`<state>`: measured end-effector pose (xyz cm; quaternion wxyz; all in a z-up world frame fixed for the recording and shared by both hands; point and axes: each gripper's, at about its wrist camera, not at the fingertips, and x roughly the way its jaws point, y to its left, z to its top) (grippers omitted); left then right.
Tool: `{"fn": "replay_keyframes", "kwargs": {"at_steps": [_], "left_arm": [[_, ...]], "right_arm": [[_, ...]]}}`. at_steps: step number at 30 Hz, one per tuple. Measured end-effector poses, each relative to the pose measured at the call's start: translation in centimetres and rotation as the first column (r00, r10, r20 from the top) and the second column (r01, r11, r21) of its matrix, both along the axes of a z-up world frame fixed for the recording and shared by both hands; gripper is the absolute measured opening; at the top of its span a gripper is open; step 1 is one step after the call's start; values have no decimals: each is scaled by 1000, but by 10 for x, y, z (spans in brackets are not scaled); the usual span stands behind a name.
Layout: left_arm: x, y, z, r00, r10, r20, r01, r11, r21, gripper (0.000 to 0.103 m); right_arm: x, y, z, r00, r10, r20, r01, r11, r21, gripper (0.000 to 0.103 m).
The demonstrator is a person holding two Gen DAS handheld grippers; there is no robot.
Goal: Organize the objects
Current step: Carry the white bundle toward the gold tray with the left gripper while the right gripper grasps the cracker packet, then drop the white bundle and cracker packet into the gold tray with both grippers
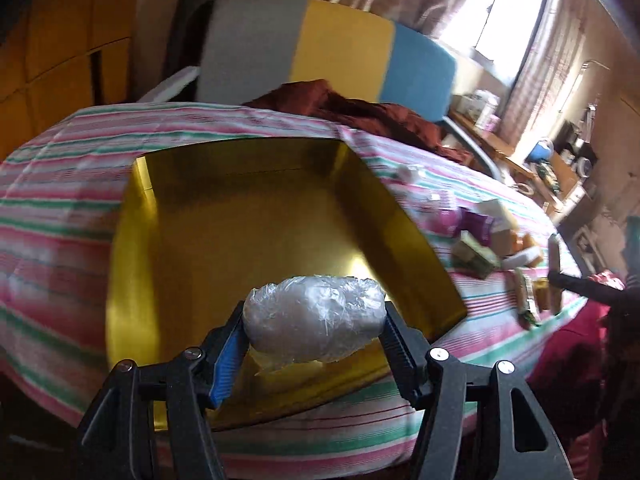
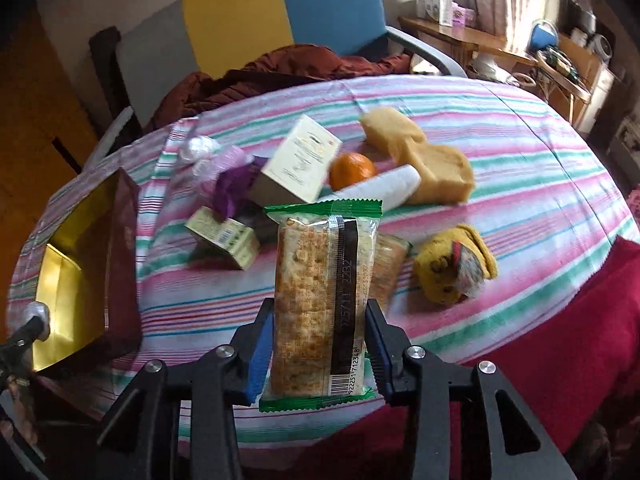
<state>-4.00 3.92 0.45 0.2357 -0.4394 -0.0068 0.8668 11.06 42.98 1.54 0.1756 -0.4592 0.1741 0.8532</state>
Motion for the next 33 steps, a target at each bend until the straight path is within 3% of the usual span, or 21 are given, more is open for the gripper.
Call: {"fn": "replay_keyframes", "kwargs": {"at_steps": [5, 11, 14, 18, 21, 24, 33], "left_arm": [[0, -39, -9, 993, 118, -12, -118, 991, -69, 65], [1, -67, -18, 981, 196, -9, -196, 974, -114, 71], [3, -71, -21, 975, 220, -15, -220, 965, -145, 80], [3, -79, -22, 970, 244, -14, -243, 959, -145, 82], [4, -84, -20, 965, 261, -8, -260, 957, -130, 82], [6, -84, -15, 963, 270, -19, -271, 956, -115, 82], [13, -80, -2, 957, 285, -56, -289, 952, -97, 82]], "right_arm": [[-52, -67, 16, 975, 208, -77, -210, 978, -16, 43], [-114, -175, 16, 883, 455, -113, -460, 888, -25, 43], [-140, -226, 7, 833, 543, -107, -548, 836, -22, 43], [-153, -275, -7, 781, 620, -75, -622, 783, -9, 45], [-147, -293, -12, 753, 656, -51, -656, 754, 34, 54], [-137, -297, -14, 745, 666, -36, -662, 745, 80, 58], [-120, -293, -11, 777, 629, -30, -611, 764, 207, 79]]}}
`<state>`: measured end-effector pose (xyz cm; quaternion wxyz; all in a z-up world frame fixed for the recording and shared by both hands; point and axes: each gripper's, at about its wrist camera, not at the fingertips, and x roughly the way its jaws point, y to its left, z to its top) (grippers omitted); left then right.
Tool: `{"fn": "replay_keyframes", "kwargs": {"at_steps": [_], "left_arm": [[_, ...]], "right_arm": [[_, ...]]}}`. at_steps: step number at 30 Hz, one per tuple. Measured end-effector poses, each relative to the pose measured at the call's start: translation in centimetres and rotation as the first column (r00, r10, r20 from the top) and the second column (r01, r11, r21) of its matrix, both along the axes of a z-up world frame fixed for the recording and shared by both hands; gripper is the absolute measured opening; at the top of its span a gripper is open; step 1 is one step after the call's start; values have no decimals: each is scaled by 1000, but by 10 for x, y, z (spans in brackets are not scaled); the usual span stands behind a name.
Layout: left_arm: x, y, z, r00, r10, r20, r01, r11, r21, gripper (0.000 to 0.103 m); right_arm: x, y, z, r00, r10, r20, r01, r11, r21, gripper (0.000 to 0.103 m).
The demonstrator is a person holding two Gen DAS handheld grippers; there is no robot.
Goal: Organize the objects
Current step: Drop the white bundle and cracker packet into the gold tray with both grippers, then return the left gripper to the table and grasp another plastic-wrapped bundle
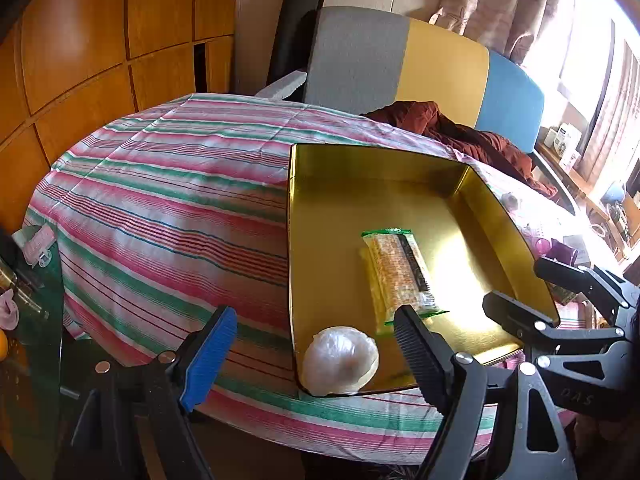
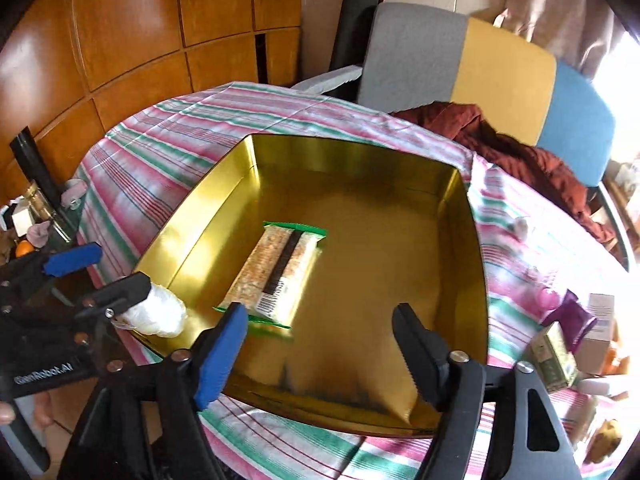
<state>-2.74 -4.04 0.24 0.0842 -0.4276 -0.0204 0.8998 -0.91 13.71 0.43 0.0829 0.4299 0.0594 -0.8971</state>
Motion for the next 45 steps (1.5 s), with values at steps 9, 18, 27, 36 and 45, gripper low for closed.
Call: {"fn": "replay_keyframes", "kwargs": {"at_steps": [9, 18, 27, 36, 45], "left_arm": [[5, 23, 4, 999, -49, 3, 49, 998, 25, 82], [6, 57, 2, 987, -153, 38, 151, 987, 47, 81], [2, 95, 16, 969, -245, 28, 244, 969, 30, 81], [-20, 168, 45, 916, -401, -26, 402, 916, 4, 82], [-50, 243, 58, 855, -517, -31, 517, 856, -27, 85]], "right_arm": [[12, 27, 8, 994, -76, -75, 74, 997, -24, 103], [18, 89, 16, 969, -228, -96, 223, 973, -58, 103], [27, 176, 13, 923, -382, -53, 379, 924, -58, 103], [40, 262, 33, 856, -509, -93, 509, 860, -29, 103], [36, 348, 53, 768, -617, -170, 625, 781, -7, 103]]}}
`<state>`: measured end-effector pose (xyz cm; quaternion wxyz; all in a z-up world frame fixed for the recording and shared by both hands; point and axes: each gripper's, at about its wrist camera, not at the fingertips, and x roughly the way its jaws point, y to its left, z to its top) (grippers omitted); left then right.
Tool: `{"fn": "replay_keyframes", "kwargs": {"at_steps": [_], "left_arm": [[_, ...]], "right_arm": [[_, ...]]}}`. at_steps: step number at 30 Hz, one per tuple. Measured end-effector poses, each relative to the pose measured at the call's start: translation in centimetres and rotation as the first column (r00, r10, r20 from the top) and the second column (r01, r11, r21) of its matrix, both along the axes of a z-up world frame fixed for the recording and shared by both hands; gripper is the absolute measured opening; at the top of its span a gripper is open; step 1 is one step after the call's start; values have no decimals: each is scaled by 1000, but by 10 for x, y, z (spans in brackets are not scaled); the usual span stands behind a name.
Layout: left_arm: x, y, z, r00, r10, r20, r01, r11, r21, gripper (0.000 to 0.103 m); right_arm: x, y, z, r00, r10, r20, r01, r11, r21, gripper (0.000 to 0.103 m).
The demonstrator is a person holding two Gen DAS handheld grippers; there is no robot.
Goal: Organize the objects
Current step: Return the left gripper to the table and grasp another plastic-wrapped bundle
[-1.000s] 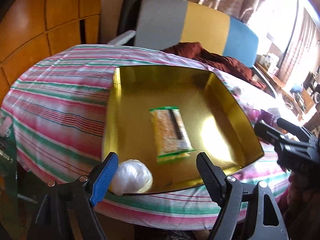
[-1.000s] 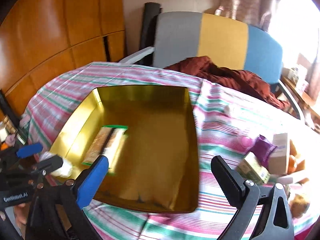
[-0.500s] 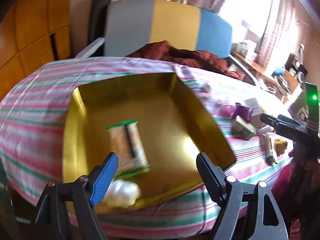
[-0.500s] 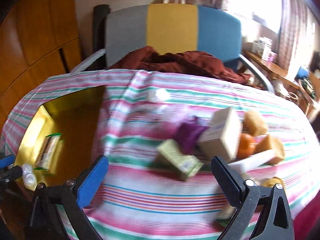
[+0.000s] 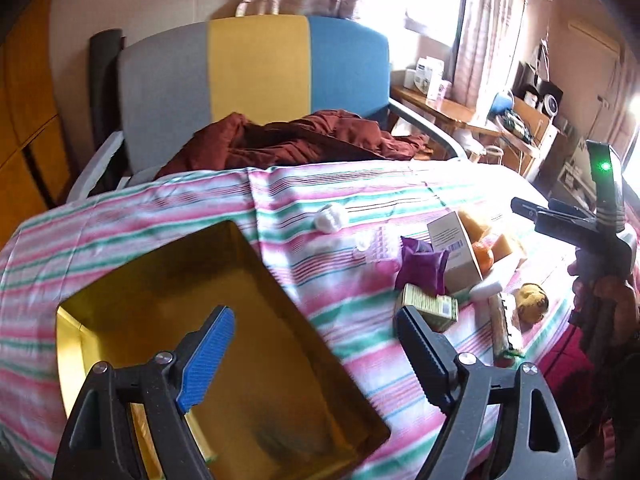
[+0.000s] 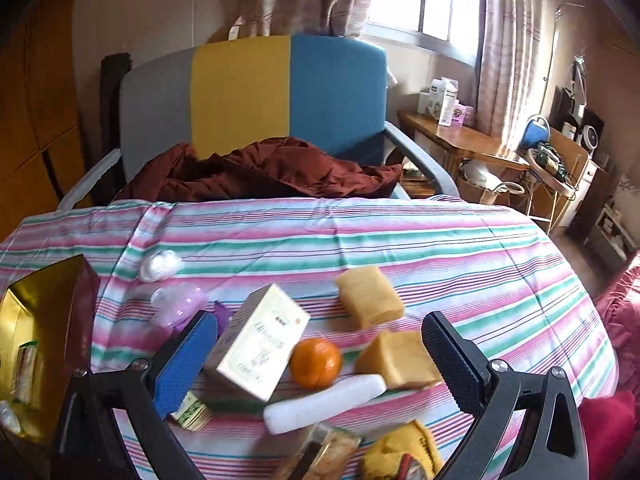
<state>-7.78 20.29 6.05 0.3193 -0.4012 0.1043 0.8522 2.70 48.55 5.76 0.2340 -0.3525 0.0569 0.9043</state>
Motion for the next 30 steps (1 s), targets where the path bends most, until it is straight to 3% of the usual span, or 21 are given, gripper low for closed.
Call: {"fn": "replay_keyframes", "kwargs": {"at_steps": [5, 10, 15, 22, 30], "left_arm": [[-31, 39, -11, 997, -21, 74, 22, 1000, -19, 86], [-59, 73, -27, 993, -6, 116, 13, 998, -55, 84], [-92, 104, -43, 989, 37, 145, -24, 996, -91, 71], [-137, 134, -68, 976, 75, 205, -50, 991, -123, 70], [-162, 162, -104, 961, 79, 265, -34, 985, -170, 66]], "right_arm": [[2, 36, -5, 998, -56, -38, 55, 998, -26, 103], [5, 55, -19, 994, -95, -47, 89, 989, -120, 103], [10, 60, -18, 993, -90, -75, 77, 983, -165, 103], [10, 61, -20, 994, -73, -78, 57, 980, -192, 103], [16, 77, -23, 988, -129, -87, 102, 960, -259, 103]]}}
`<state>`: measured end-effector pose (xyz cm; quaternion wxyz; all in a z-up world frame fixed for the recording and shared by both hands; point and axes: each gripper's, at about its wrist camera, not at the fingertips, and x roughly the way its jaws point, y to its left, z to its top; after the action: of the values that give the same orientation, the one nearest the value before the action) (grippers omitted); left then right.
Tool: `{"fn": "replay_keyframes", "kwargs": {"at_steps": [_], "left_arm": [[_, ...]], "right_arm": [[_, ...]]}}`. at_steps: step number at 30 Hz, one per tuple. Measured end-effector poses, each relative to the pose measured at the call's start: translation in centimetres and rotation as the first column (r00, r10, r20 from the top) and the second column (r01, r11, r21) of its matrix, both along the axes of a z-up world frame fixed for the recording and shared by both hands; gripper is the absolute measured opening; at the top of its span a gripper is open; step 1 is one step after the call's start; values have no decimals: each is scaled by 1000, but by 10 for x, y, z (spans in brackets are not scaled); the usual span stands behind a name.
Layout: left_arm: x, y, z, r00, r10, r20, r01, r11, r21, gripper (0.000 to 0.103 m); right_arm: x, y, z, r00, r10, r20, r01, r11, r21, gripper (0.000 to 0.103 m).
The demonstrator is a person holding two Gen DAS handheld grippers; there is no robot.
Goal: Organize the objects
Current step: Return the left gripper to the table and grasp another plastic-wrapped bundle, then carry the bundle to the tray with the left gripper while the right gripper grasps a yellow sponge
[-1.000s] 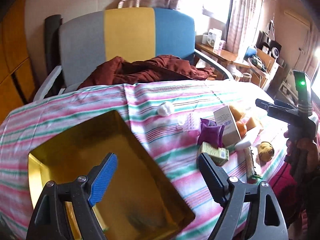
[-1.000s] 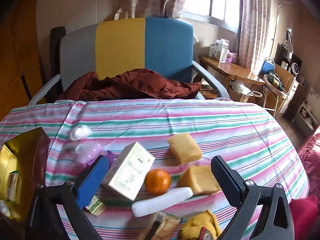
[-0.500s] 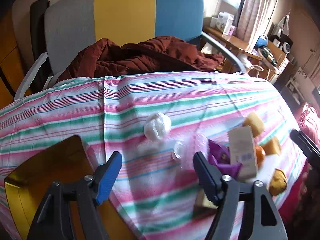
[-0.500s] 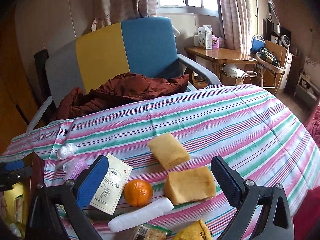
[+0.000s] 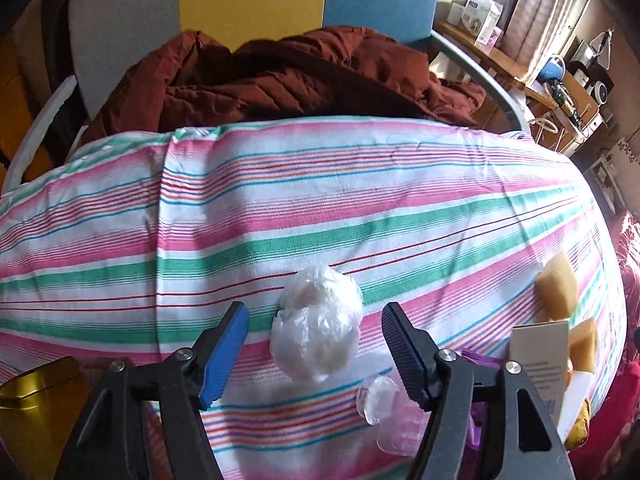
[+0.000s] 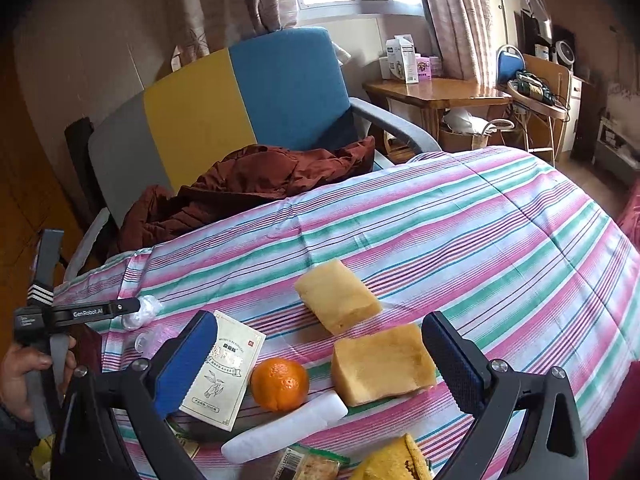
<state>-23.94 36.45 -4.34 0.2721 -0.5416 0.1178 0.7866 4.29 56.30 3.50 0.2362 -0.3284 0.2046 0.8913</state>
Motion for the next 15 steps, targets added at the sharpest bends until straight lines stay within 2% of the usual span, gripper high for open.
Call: {"fn": "replay_keyframes", "kwargs": {"at_steps": [1, 3, 8, 12, 15], "left_arm": [[-2, 2, -4, 1000, -3, 7, 3, 1000, 1, 63], [-2, 3, -10, 1000, -7, 10, 7, 1000, -1, 42], [7, -4, -7, 1000, -28, -13, 28, 999, 25, 38], [13, -21, 8, 999, -27, -25, 29, 997, 78, 38], [22, -35, 21, 999, -29, -25, 32, 992, 120, 38]], "right_arm": [[1, 2, -1, 1000, -6, 1, 6, 1000, -8, 103], [1, 5, -2, 1000, -13, 5, 13, 1000, -18, 103], [0, 9, -6, 1000, -20, 20, 20, 999, -32, 103], [0, 13, -6, 999, -30, 35, 32, 998, -54, 103], [-12, 15, 0, 997, -9, 72, 10, 1000, -10, 103]]}}
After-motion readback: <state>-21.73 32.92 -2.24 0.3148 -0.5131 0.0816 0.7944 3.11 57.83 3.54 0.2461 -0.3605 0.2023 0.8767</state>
